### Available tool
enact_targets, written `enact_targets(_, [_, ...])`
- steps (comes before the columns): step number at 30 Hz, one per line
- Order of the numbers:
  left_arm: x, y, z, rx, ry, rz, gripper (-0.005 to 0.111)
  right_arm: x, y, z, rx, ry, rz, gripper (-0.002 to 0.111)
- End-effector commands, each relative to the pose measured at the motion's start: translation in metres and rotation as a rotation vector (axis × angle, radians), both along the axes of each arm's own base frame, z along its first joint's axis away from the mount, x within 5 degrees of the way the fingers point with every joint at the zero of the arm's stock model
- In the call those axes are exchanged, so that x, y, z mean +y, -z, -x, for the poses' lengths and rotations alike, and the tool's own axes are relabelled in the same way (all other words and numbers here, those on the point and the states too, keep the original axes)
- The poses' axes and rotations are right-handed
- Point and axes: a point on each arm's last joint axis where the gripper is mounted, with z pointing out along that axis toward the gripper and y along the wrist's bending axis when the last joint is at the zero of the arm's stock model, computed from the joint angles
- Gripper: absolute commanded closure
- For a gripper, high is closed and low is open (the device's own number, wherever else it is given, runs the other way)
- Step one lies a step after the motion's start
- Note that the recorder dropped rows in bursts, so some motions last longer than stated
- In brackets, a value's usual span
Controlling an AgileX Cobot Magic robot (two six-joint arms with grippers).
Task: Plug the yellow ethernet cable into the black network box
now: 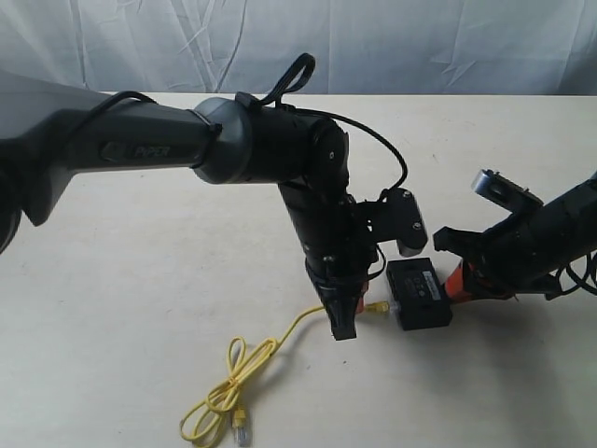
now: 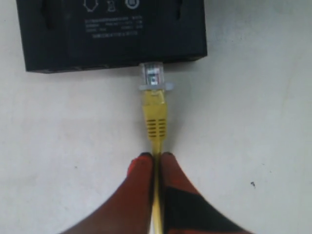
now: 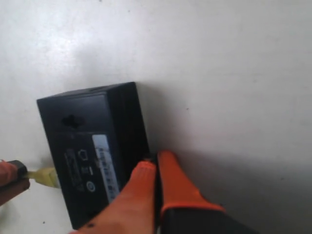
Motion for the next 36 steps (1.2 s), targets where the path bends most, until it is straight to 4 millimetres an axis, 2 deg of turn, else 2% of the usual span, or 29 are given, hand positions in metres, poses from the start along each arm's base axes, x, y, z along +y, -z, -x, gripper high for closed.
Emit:
enact_targets(1, [-0.005, -0.008, 0.001, -0.003, -0.024, 0.048, 0.107, 0.001, -0.002, 0.0, -0.01, 0.002, -0.008, 0.109])
enact_targets(15, [-0.001, -0.013, 0.004, 0.013, -0.001, 0.015, 0.107, 0.001, -0.002, 0.0, -0.011, 0.002, -0.009, 0.109])
enact_targets(22, [0.008, -0.015, -0.003, -0.063, -0.047, -0.074, 0.107, 0.001, -0.002, 0.0, -0.012, 0.003, -0.007, 0.109])
enact_targets(32, [0.008, -0.016, -0.015, -0.111, -0.079, -0.017, 0.107, 0.001, -0.002, -0.001, -0.015, 0.006, -0.003, 0.109])
enact_targets(36, [0.006, -0.007, -0.013, -0.079, -0.067, -0.014, 0.107, 0.0, -0.002, -0.001, -0.021, 0.012, 0.003, 0.109])
